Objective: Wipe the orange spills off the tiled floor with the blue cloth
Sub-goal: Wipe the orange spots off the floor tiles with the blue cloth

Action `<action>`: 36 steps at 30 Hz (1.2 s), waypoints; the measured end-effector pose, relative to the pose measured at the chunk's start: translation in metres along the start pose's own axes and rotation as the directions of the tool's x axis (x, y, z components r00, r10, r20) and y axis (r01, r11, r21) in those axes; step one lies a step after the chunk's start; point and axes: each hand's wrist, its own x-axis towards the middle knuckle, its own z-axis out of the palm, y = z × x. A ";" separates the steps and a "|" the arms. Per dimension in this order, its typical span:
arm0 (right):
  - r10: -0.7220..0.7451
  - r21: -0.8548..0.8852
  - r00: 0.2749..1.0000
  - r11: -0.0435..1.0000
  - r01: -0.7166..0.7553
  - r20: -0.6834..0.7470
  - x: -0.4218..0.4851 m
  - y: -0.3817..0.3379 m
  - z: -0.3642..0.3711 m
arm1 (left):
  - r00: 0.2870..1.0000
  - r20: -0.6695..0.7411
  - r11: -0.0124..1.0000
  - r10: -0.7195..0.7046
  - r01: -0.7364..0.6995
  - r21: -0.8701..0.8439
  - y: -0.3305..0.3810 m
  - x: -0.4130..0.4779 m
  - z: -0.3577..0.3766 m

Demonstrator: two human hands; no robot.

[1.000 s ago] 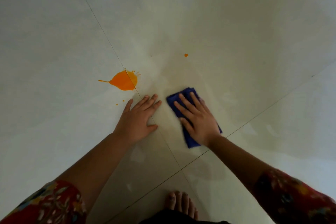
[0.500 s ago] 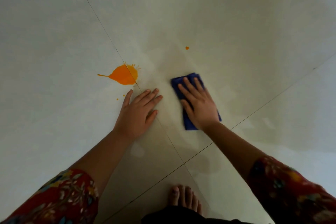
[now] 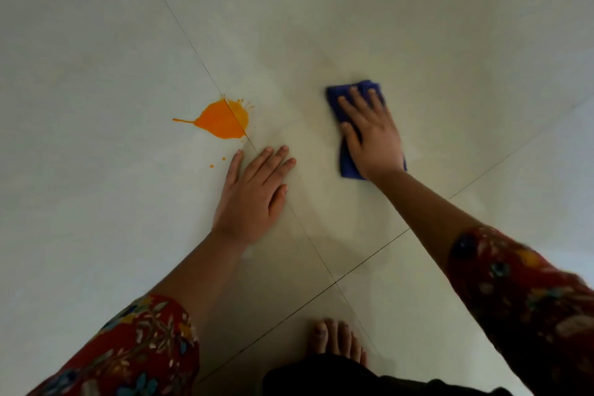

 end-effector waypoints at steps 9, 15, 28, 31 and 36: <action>-0.169 -0.075 0.981 0.981 0.176 0.091 0.008 -0.037 0.011 | 1.000 0.007 1.000 0.012 -0.012 0.023 0.000 -0.001 0.000; -0.025 -0.125 0.998 0.992 0.032 0.057 -0.002 0.014 -0.003 | 1.000 -0.012 0.999 0.008 -0.007 0.032 0.000 0.001 0.003; -0.286 0.094 0.958 0.953 0.287 -0.022 0.027 -0.069 0.017 | 0.927 -0.211 0.951 -0.310 0.301 -0.075 -0.054 -0.037 -0.036; 0.028 0.174 0.993 0.985 -0.008 -0.112 0.041 -0.064 0.015 | 0.872 -0.232 0.901 -0.432 0.431 -0.055 -0.084 -0.058 -0.043; -0.413 0.140 0.893 0.888 0.439 -0.181 0.062 -0.152 0.034 | 0.780 -0.239 0.813 -0.579 0.576 -0.089 -0.091 -0.082 -0.036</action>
